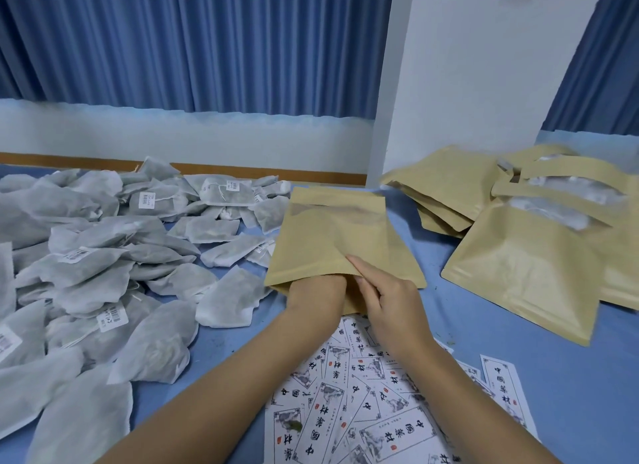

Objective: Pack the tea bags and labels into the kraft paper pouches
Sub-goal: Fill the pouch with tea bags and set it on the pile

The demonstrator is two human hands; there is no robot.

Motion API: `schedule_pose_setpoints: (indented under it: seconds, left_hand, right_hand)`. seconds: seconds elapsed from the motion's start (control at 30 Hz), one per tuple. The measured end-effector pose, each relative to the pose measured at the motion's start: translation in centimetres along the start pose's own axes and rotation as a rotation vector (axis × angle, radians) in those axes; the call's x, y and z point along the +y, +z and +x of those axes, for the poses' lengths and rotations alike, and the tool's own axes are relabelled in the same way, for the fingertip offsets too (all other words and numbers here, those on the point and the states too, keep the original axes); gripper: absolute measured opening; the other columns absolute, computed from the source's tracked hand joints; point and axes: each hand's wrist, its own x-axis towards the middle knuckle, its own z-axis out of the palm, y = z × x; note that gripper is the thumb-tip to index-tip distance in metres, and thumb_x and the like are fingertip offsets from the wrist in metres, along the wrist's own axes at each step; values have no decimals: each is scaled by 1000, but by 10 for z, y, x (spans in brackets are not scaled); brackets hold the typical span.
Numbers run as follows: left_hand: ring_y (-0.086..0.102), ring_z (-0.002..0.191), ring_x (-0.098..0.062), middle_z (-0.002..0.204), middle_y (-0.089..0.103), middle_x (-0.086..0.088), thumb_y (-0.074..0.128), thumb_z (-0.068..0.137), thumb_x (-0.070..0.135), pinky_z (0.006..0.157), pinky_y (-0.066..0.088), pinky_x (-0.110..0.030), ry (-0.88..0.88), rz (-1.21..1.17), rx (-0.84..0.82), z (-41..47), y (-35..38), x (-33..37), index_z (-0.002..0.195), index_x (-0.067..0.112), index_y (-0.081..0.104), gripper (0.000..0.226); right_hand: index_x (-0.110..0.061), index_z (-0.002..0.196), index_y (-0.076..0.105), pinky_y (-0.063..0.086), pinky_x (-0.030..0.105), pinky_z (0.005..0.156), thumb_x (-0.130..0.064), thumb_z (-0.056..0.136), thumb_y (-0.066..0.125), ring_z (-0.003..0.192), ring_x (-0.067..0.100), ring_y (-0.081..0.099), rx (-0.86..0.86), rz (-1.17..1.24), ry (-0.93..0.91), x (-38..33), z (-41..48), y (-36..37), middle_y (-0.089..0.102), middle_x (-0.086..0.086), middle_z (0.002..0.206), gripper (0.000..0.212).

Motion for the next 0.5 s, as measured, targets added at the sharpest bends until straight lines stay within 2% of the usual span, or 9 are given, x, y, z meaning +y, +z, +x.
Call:
schedule_pose_setpoints:
  seconds: [0.07, 0.13, 0.2, 0.27, 0.37, 0.4, 0.43, 0.5]
  left_hand:
    - [49, 129, -30, 140, 50, -8, 53, 97, 17, 107, 41, -40, 20, -55, -7, 8, 4, 1, 140, 15, 47, 43]
    - [43, 134, -32, 145, 45, -11, 52, 97, 17, 113, 35, -42, 80, -29, -22, 13, 4, 1, 139, 13, 45, 43]
    - [45, 129, -33, 139, 49, -13, 45, 99, 17, 112, 35, -42, 193, 27, -52, 18, 6, -1, 132, 11, 50, 34]
    - [49, 122, -28, 133, 54, -9, 39, 103, 24, 109, 36, -38, 271, -38, -57, 25, 7, -8, 121, 19, 55, 25]
    - [54, 111, -21, 120, 60, -1, 38, 103, 36, 105, 41, -39, 285, -235, 32, 34, 8, -19, 100, 32, 52, 14]
    - [55, 110, -22, 114, 60, 1, 40, 103, 36, 104, 42, -39, 289, -259, 62, 34, 9, -20, 94, 34, 51, 15]
    - [56, 112, -24, 111, 59, 2, 39, 103, 35, 103, 42, -39, 290, -247, 64, 33, 10, -20, 92, 35, 51, 16]
    - [53, 121, -30, 120, 59, -8, 36, 103, 30, 107, 38, -41, 301, -300, 71, 24, 9, -13, 108, 25, 57, 22]
  right_hand:
    - [-29, 132, 66, 34, 1, 63, -8, 100, 59, 72, -17, 52, 4, 7, -5, -1, -1, 0, 53, -48, 78, 39]
    - [-28, 131, 67, 34, 2, 62, -9, 100, 59, 71, -17, 52, 9, 11, 1, -1, -2, 1, 54, -46, 75, 38]
    - [-28, 130, 68, 33, 2, 61, -11, 100, 59, 69, -16, 52, 12, 5, 16, -1, -2, 1, 54, -45, 74, 36]
    - [-26, 130, 68, 33, 1, 61, -9, 99, 60, 70, -17, 51, 14, -11, 16, -3, -3, 0, 53, -47, 78, 37]
    - [-24, 129, 68, 35, 1, 63, -4, 96, 62, 73, -11, 54, 14, -47, -18, -6, -4, -1, 59, -30, 83, 39]
    - [-25, 130, 68, 39, 4, 65, -5, 97, 61, 77, -5, 58, 4, -71, -28, -7, -5, -1, 64, -27, 89, 39]
    - [-27, 131, 66, 45, 12, 70, -8, 98, 60, 85, 2, 64, -11, -94, -24, -5, -4, -1, 70, -21, 104, 38]
    - [-29, 134, 64, 53, 31, 83, -14, 102, 55, 113, 17, 66, -27, -126, 29, 1, -2, -2, 69, -2, 127, 37]
